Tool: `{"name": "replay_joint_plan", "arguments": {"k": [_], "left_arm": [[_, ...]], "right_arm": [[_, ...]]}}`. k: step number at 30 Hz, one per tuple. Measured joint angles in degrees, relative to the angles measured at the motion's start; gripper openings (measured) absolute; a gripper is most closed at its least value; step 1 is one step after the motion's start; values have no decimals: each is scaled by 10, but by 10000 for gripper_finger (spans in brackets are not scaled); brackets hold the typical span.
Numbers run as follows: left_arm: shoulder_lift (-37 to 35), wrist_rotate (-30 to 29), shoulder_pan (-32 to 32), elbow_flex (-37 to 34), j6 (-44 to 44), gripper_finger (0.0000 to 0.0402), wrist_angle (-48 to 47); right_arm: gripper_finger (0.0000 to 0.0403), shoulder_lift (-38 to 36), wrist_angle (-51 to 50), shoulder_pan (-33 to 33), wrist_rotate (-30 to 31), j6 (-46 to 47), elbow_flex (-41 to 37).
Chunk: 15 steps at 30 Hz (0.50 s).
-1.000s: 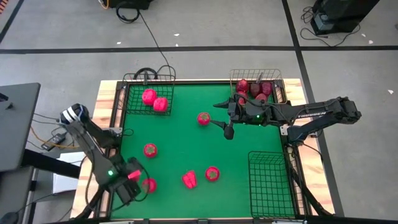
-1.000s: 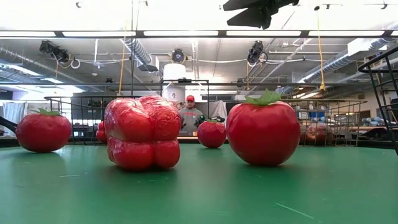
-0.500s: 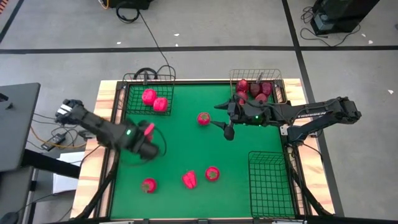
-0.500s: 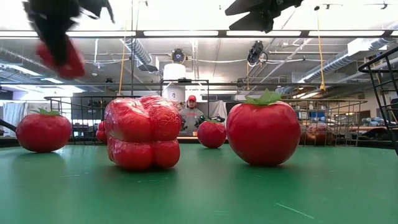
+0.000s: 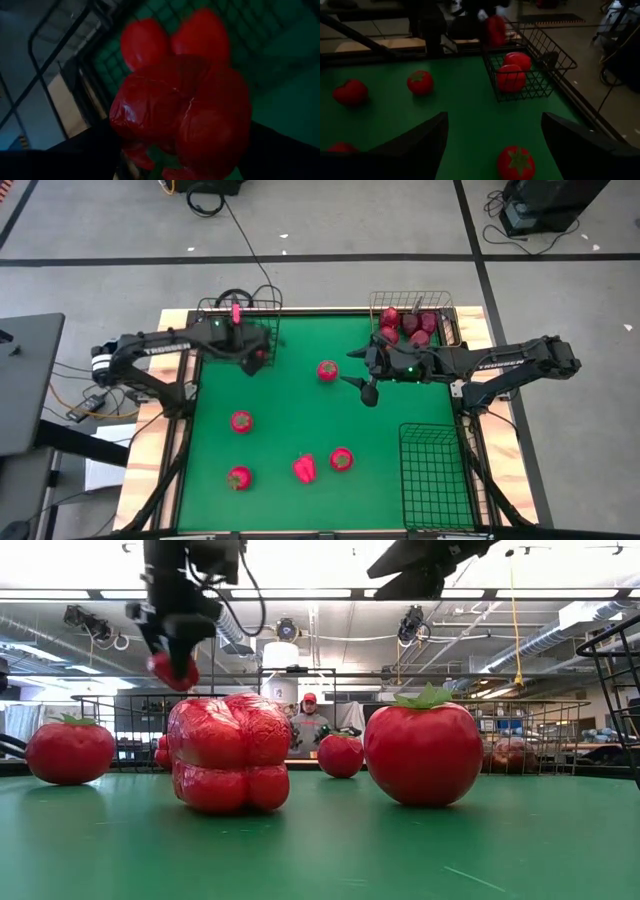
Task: Sort produce into baskets
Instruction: Put the red bell pepper into the top black wire basket
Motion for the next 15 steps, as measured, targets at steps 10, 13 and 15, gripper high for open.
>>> {"name": "replay_joint_plan", "arguments": {"k": [10,13,15], "left_arm": [[3,31,131,-36,81,321,106],[4,40,147,-62,94,322,108],[4,58,157,-76,104,322,115]], "right_arm": [[329,0,-35,0,0,21,0],[329,0,-41,0,0,21,0],[329,0,-46,0,0,21,0]]}}
